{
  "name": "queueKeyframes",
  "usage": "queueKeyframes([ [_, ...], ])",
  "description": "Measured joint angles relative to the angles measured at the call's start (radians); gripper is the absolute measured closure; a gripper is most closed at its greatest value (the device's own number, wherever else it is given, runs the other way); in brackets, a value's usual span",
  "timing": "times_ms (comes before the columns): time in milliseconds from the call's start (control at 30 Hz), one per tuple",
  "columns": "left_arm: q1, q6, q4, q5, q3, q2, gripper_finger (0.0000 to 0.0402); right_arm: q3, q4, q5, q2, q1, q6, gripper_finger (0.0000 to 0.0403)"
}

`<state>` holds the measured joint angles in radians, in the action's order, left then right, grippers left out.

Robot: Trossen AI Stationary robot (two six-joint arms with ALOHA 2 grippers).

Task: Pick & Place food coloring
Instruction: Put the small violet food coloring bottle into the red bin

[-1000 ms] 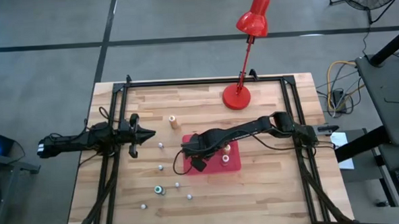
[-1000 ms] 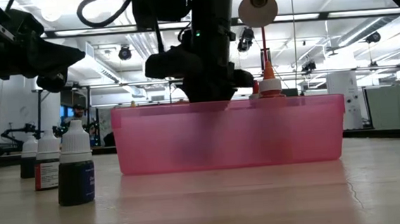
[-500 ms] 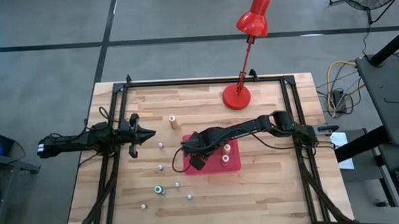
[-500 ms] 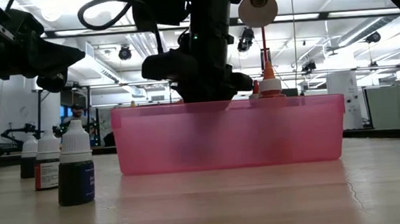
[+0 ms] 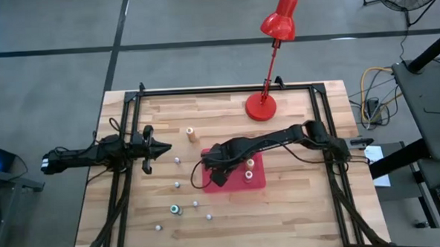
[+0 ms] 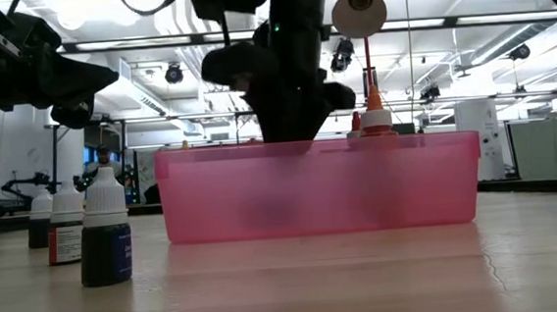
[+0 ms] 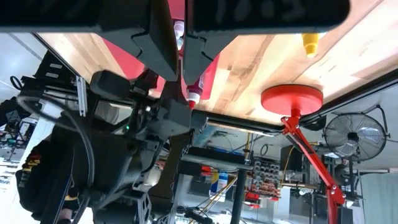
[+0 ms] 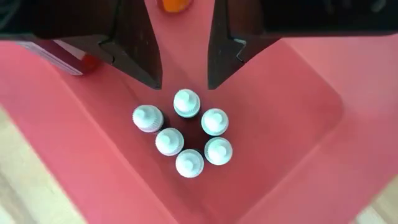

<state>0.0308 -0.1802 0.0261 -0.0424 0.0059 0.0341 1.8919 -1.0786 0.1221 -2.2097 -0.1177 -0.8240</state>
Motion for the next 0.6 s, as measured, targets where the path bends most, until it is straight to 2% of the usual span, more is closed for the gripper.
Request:
queueKeyframes([
  [267,0.0,0.0,0.0,0.0,0.0,0.0,0.0402,0.0,-0.05,0.032,0.085,0.002,0.058,0.0299],
  [433,0.0,0.0,0.0,0.0,0.0,0.0,0.0402,0.001,-0.038,0.041,0.154,0.008,0.195,0.0302],
  [600,0.0,0.0,0.0,0.0,0.0,0.0,0.0402,0.015,-0.041,0.025,0.194,0.01,0.342,0.028],
])
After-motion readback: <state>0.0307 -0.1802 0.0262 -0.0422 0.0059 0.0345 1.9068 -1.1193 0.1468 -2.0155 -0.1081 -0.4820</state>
